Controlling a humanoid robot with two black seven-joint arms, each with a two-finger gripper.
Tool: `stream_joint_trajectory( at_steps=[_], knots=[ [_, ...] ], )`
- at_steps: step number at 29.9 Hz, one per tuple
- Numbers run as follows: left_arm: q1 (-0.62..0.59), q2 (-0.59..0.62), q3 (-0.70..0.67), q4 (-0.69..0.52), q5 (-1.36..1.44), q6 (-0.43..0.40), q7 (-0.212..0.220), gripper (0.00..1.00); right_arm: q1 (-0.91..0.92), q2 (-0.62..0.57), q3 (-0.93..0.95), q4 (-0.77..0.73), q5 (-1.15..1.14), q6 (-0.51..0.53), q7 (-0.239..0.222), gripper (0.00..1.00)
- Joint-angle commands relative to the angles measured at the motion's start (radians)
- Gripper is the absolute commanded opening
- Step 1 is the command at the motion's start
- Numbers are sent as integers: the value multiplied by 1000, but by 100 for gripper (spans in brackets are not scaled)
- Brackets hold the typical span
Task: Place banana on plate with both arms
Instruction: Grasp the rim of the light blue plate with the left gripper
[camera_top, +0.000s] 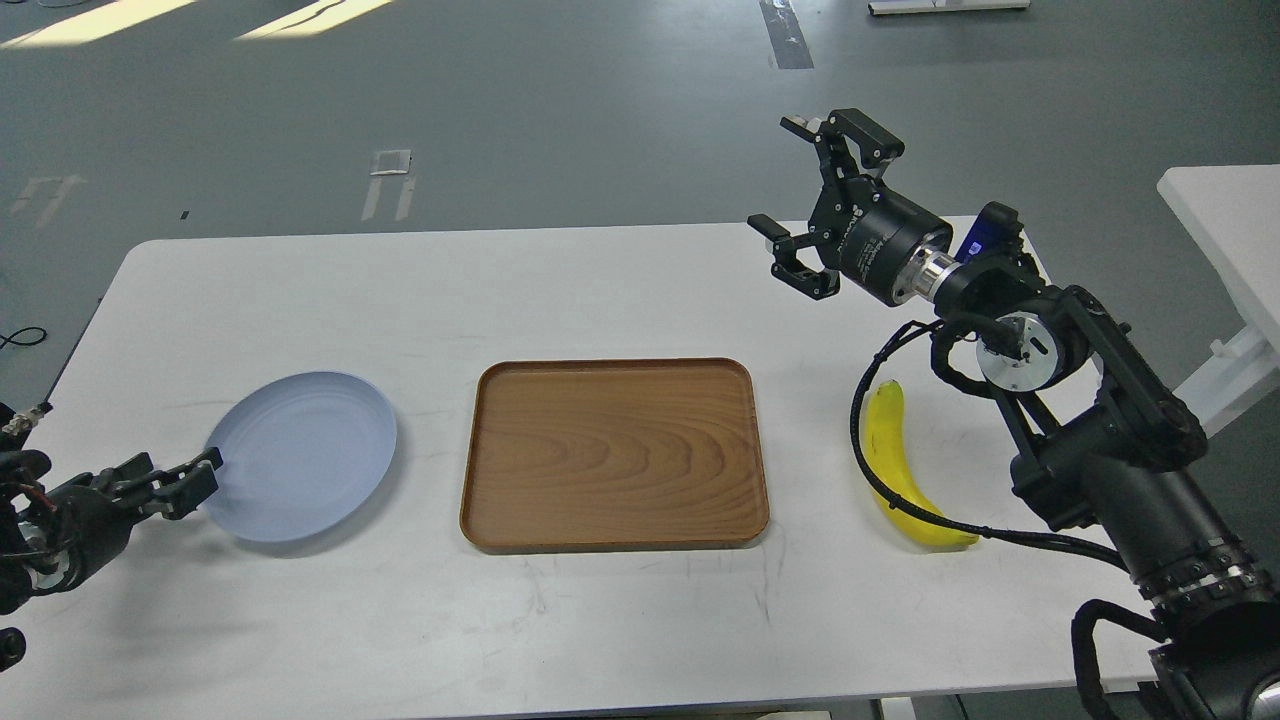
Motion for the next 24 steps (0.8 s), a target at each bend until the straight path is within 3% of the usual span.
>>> stream_joint_trajectory(
  at_steps=[1, 3, 4, 5, 7, 19, 22, 24],
  knots=[
    [7, -5, 0, 3, 0, -3, -21, 60, -7, 0, -2, -2, 0, 0, 0, 100],
    [7, -5, 0, 3, -6, -8, -29, 44, -7, 0, -2, -2, 0, 0, 0, 100],
    [5, -5, 0, 3, -11, -9, -29, 27, -8, 0, -2, -2, -2, 0, 0, 100],
    [7, -5, 0, 3, -11, -9, -29, 21, -8, 0, -2, -2, -2, 0, 0, 100],
    [5, -5, 0, 5, -13, -3, -28, 0, -13, 0, -2, -3, -2, -1, 0, 100],
    [-19, 17, -12, -17, -89, 17, -54, 0, -16, 2, 0, -3, -3, -5, 3, 100],
    [-51, 49, -11, -73, -83, 15, -84, 0, -15, 2, 1, -3, -2, -5, 3, 100],
    [-117, 93, -6, -208, -72, 12, -84, 0, -13, 0, 6, -2, -2, -6, 3, 100]
  ],
)
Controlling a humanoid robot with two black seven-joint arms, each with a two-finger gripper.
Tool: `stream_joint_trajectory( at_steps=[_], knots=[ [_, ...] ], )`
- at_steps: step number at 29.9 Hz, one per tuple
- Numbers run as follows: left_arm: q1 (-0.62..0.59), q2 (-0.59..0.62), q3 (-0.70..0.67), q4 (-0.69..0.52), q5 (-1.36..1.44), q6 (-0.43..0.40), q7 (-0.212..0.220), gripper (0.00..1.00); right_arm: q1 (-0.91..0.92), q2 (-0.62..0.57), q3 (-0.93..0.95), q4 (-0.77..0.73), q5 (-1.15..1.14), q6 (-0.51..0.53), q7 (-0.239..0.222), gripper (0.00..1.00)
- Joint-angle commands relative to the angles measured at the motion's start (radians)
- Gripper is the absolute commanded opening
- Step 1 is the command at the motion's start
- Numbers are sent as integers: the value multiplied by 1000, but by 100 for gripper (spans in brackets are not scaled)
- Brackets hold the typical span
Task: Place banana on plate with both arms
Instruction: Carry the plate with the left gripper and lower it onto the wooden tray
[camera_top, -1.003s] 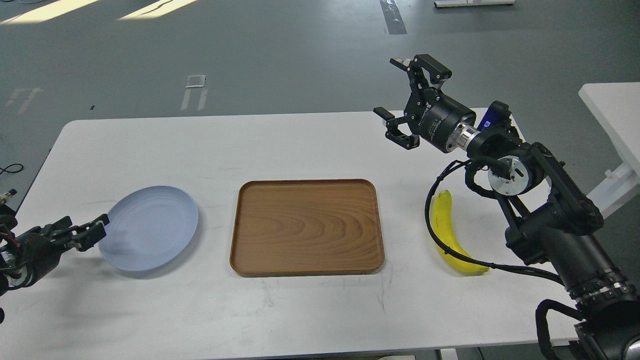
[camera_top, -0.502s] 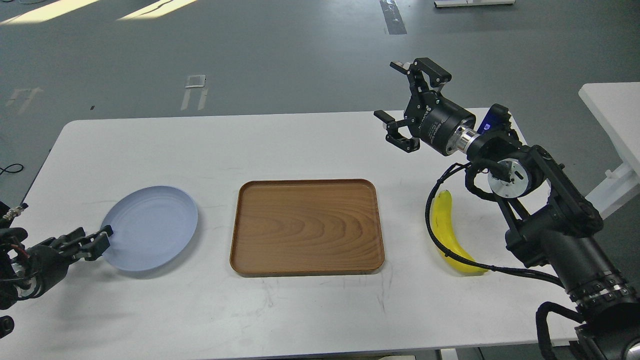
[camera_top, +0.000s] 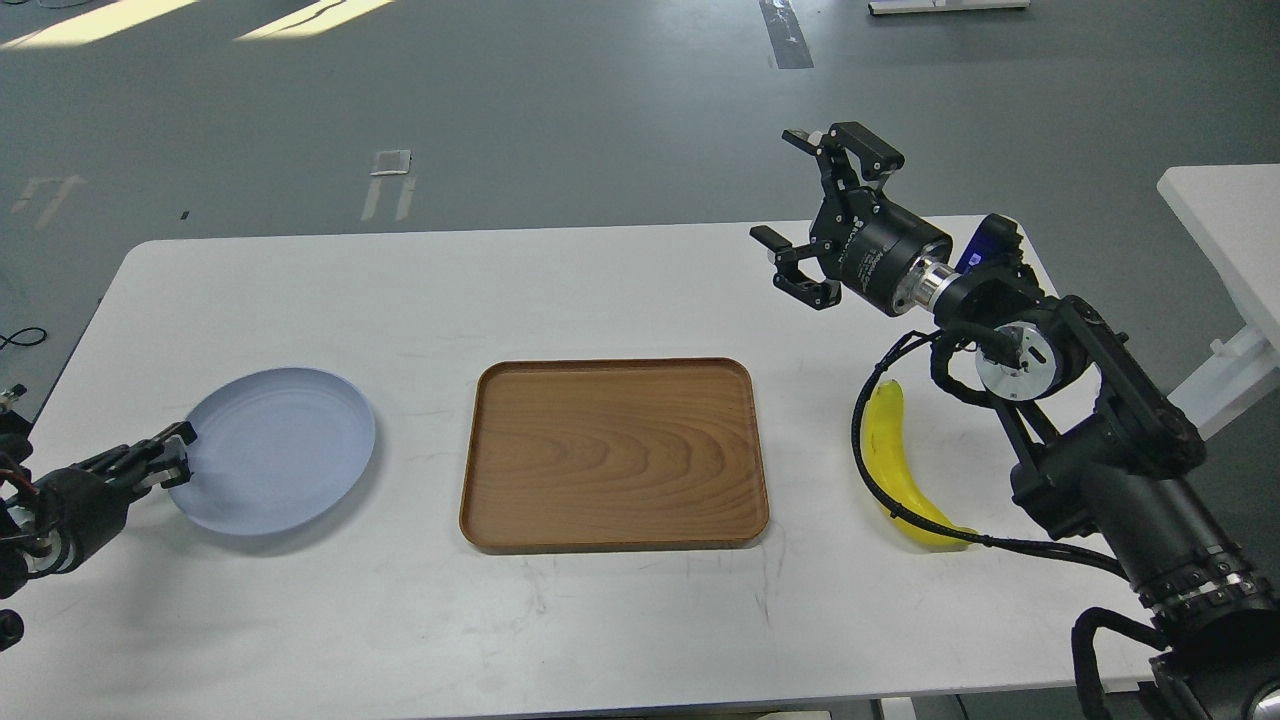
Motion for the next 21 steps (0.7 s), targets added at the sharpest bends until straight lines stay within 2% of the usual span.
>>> stream_joint_trajectory(
  at_steps=[1, 2, 4, 7, 10, 11, 13, 17, 21],
  knots=[
    [-87, 52, 6, -167, 16, -6, -9, 0, 3, -2, 10, 2, 1, -1, 0, 100],
    [-125, 50, 9, -225, 24, -6, -9, 0, 3, -2, 16, 2, 1, -1, 0, 100],
    [-161, 43, 11, -269, 37, -14, -9, 0, 5, -3, 19, 2, 1, -3, 0, 100],
    [-224, -63, 16, -301, 108, -29, -9, 0, 6, -29, 30, 2, 1, -5, 0, 100],
    [-244, -169, 48, -280, 160, -30, 36, 0, 6, -38, 48, 2, 3, -8, 0, 100],
    [-255, -222, 68, -251, 160, -34, 64, 0, 6, -46, 59, 2, 3, -8, 0, 100],
    [-268, -317, 95, -167, 160, -35, 85, 0, 6, -60, 65, 2, 4, -8, 0, 100],
    [-321, -457, 169, -16, 160, -35, 87, 0, 5, -87, 79, 5, 6, -8, 0, 100],
    [-344, -522, 210, 29, 160, -37, 86, 0, 2, -101, 83, 11, 11, -9, 0, 100]
  ],
)
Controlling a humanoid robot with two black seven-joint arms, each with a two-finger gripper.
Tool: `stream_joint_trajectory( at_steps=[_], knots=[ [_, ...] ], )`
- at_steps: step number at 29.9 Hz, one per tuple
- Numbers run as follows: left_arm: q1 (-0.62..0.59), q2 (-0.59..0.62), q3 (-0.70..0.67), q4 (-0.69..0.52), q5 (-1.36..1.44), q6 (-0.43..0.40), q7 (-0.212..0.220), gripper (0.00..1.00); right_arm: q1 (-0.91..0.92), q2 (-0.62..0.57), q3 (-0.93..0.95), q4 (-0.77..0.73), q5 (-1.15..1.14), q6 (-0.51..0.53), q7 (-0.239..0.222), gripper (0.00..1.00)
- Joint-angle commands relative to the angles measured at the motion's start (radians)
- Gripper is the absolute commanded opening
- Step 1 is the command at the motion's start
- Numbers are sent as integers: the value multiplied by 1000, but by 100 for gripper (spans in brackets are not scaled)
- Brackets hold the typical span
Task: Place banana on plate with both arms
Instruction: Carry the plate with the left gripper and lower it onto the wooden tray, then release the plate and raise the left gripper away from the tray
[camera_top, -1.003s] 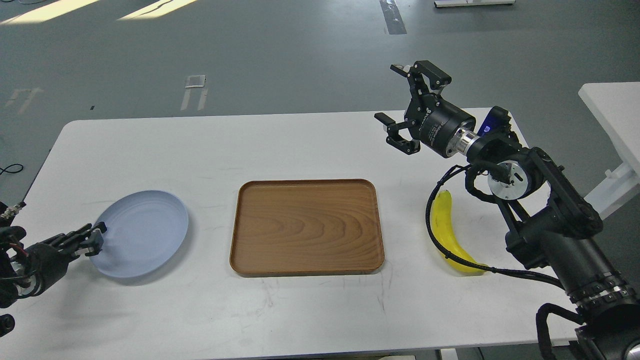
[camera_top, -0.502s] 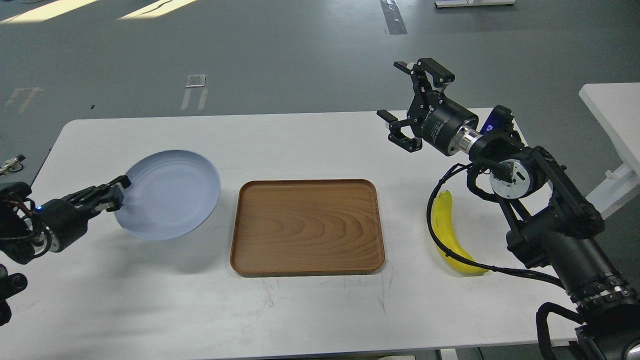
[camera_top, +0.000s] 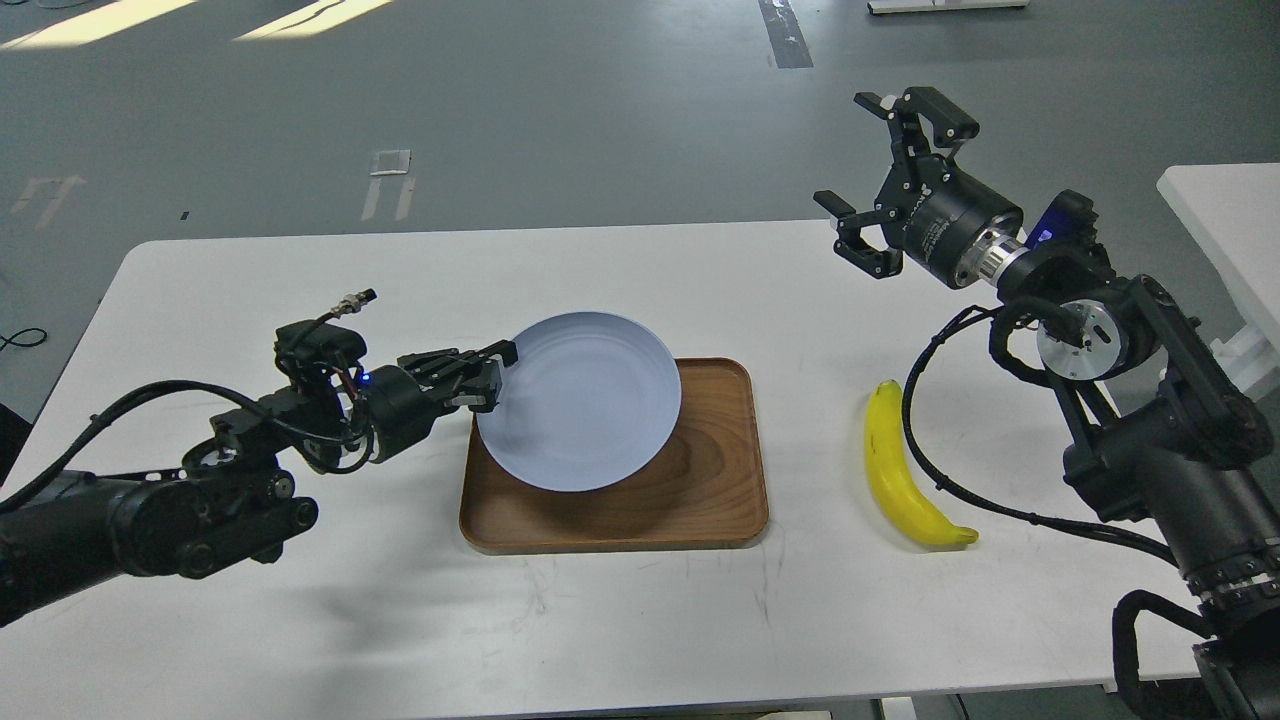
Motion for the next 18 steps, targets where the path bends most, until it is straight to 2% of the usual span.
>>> stream_joint_trajectory(
  at_steps=[1, 11, 18],
  knots=[
    [-14, -42, 34, 27, 0, -1, -1, 0, -3, -9, 3, 5, 2, 0, 0, 100],
    [1, -45, 80, 27, 0, 1, -1, 0, -3, -6, 11, 5, 2, -3, 0, 100],
    [1, -103, 79, 50, -3, 1, 4, 0, -3, -7, 17, 5, 4, -3, 0, 100]
  ],
)
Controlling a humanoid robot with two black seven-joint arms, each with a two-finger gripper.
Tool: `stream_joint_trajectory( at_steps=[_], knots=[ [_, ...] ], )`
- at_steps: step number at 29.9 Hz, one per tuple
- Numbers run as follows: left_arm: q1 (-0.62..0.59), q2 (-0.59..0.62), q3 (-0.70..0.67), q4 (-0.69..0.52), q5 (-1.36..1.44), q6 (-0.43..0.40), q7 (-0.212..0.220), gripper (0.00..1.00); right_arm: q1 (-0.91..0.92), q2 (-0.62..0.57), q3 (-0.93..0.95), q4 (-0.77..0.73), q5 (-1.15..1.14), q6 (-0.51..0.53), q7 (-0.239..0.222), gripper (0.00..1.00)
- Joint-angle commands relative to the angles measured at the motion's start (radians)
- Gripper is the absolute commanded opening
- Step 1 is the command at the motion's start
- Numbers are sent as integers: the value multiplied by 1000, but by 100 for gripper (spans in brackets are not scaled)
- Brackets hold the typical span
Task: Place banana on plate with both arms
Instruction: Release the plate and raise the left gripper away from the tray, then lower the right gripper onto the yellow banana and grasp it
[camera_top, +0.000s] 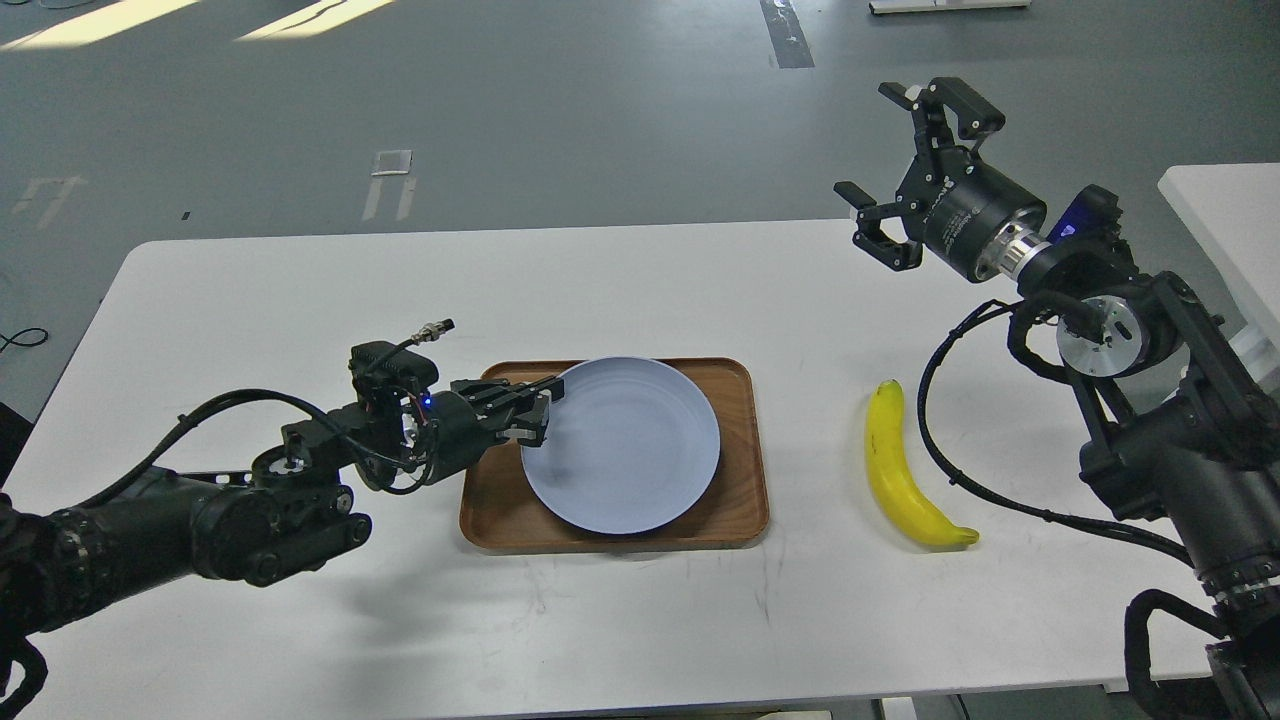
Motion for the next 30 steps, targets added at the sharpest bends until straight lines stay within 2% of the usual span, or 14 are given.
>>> stream_joint_trajectory(
  at_steps=[1, 2, 3, 4, 5, 11, 15, 17, 20, 22, 23, 26, 28, 30],
  knots=[
    [-2, -24, -1, 8, 0, 1, -1, 17, 0, -3, 6, 0, -1, 0, 0, 100],
    [-1, -25, -1, 8, 0, 1, -1, 28, 0, -3, 6, 0, -1, 0, 0, 100],
    [-2, -25, -1, 8, -6, -1, 0, 62, 0, -5, 7, 0, 1, 0, 0, 100],
    [-2, -27, -2, 8, -9, -1, 2, 80, 0, -8, 7, 0, 1, 1, 0, 100],
    [-2, -27, -2, 8, -9, -3, 3, 91, -1, -15, 6, 0, 1, 9, -2, 100],
    [-20, -1, -35, 2, -46, 5, -3, 97, -11, -64, -7, 18, 1, 18, 0, 97],
    [-137, 45, -177, -13, -350, -12, -3, 98, -44, -230, -114, 116, -22, 99, 3, 94],
    [-168, 48, -203, -13, -442, -35, -3, 98, -44, -288, -161, 150, -64, 104, 3, 94],
    [-224, 50, -298, -13, -723, -108, 5, 98, -44, -434, -304, 269, -285, 112, 4, 94],
    [-228, 55, -354, -13, -892, -156, 37, 98, -44, -503, -401, 342, -456, 112, 4, 94],
    [-228, 59, -386, -13, -989, -185, 74, 98, -44, -541, -459, 372, -566, 112, 11, 93],
    [-212, 71, -450, -13, -1119, -228, 155, 98, -43, -570, -551, 400, -758, 112, 52, 92],
    [-192, 90, -490, -15, -1161, -274, 193, 98, -37, -572, -617, 402, -885, 112, 72, 91],
    [-162, 113, -533, -15, -1171, -343, 197, 98, -29, -569, -680, 402, -999, 112, 81, 91]
  ],
)
